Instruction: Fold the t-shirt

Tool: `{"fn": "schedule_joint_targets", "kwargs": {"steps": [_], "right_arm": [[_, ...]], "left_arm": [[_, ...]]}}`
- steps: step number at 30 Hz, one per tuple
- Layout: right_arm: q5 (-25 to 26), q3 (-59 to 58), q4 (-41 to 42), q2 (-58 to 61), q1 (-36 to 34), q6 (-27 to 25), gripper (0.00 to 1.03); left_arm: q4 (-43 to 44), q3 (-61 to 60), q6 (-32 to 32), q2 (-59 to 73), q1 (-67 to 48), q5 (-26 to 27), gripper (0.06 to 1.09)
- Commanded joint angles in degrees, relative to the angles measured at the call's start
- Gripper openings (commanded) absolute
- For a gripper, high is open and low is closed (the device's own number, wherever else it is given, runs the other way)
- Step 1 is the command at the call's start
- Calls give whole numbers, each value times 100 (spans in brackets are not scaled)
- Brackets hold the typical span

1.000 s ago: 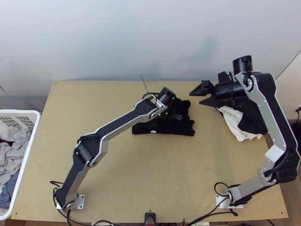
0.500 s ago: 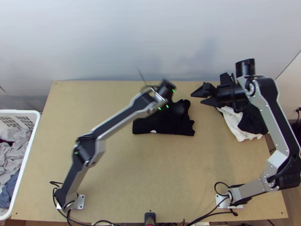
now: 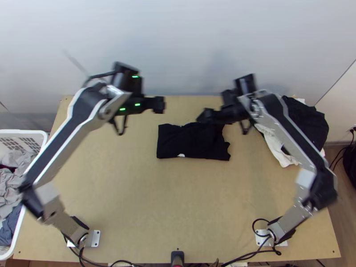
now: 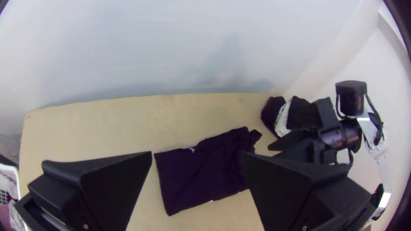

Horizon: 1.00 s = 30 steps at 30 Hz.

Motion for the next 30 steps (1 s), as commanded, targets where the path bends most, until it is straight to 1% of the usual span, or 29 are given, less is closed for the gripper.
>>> {"fn": "schedule_joint_targets", "kwargs": {"steps": [1,5,9,12,18,21,23,25,26,29,30], "right_arm": [[101,908,117,1390,800,-190,99],[242,1022,117,2093,870,-286,99],[400,398,179,2093,650,-392,99],[409,-613,513,1425,272,-436,99],[409,-2617,627,-130,-686,-735,99],[409,-3329,654,-798,-993,-910,99],[418,-3540,680,-1229,-1081,-928,99],[743,-3496,697,-1580,-1011,-954,99],[998,-3443,759,-1747,-870,-1033,99],[1806,-3329,1251,-2134,-115,-1499,98],[2026,-3249,1304,-2169,167,-1649,98]], "left_arm": [[-161,-1267,-147,-1079,554,-10,105],[-152,-1662,-165,-1369,677,-10,105],[-187,-1952,-86,-1562,782,-19,105],[-187,-2110,11,-1668,879,-19,105],[-178,-2269,37,-1720,914,-10,105],[-169,-2330,37,-1729,923,-10,105],[-169,-2383,37,-1764,949,-19,105],[-169,-2462,37,-1817,984,-19,105],[-169,-2515,46,-1852,1011,-19,105],[-169,-2699,90,-1966,1090,-10,105],[-169,-2761,99,-2002,1125,-10,105]]}}
